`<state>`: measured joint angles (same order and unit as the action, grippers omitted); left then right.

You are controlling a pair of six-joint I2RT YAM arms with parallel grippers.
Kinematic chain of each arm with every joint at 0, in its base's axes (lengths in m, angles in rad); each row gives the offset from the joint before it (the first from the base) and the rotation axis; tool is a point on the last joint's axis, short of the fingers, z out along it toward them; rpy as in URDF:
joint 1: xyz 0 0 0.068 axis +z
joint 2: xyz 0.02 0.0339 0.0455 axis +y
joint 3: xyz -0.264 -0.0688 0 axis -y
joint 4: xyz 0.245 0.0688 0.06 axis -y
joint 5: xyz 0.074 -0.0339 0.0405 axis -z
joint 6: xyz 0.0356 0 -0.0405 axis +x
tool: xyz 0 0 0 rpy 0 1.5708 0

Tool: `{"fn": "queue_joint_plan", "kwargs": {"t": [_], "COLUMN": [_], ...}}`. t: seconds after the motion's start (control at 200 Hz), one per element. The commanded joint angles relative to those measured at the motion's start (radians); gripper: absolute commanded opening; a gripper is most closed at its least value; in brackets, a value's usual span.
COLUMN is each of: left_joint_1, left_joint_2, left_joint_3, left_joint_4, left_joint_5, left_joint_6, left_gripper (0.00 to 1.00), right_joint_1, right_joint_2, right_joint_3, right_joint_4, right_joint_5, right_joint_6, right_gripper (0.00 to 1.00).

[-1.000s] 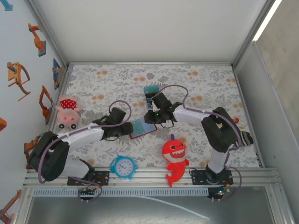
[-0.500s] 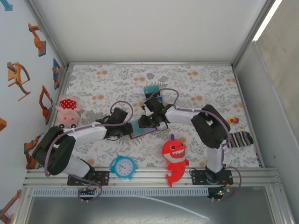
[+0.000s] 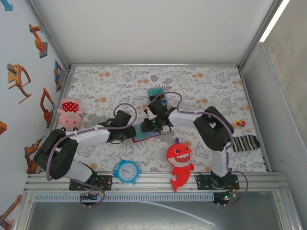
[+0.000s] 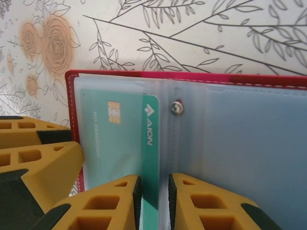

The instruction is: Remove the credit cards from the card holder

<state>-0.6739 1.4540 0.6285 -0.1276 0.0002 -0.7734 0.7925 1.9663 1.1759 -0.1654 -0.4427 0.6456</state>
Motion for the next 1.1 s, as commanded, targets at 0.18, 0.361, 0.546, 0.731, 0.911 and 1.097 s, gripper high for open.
{"fn": "queue_joint_plan", "kwargs": {"t": [0.18,0.361,0.546,0.731,0.911,1.097], "left_joint_1": [-0.004,-0.004,-0.003,-0.004,0.0,0.005], "left_joint_2": [0.03,0.029,0.042,0.067,0.073,0.077], "left_joint_3": [0.016,0.018,0.025,0.043,0.062,0.074], "left_joint_4": [-0.028,-0.034,-0.035,-0.038,-0.055,-0.054], "left_joint_5": [0.004,-0.003,-0.009,-0.019,-0.043,-0.051], "left_joint_6": [0.0,0.0,0.004,0.015,0.033,0.053], "left_gripper": [0.24,0.22,0.21,0.19,0.18,0.18], "right_joint_1": [0.0,-0.02,-0.045,-0.063,-0.078,-0.093], "right_joint_2": [0.022,0.001,-0.021,-0.038,-0.065,-0.089], "right_joint_3": [0.019,-0.008,-0.037,-0.062,-0.092,-0.112], "right_joint_4": [0.019,0.035,0.05,0.057,0.069,0.079], "right_joint_5": [-0.03,-0.028,-0.025,-0.018,-0.005,0.005], "right_joint_6": [0.022,0.028,0.031,0.027,0.029,0.029], "right_gripper": [0.12,0.04,0.0,0.0,0.0,0.0]}}
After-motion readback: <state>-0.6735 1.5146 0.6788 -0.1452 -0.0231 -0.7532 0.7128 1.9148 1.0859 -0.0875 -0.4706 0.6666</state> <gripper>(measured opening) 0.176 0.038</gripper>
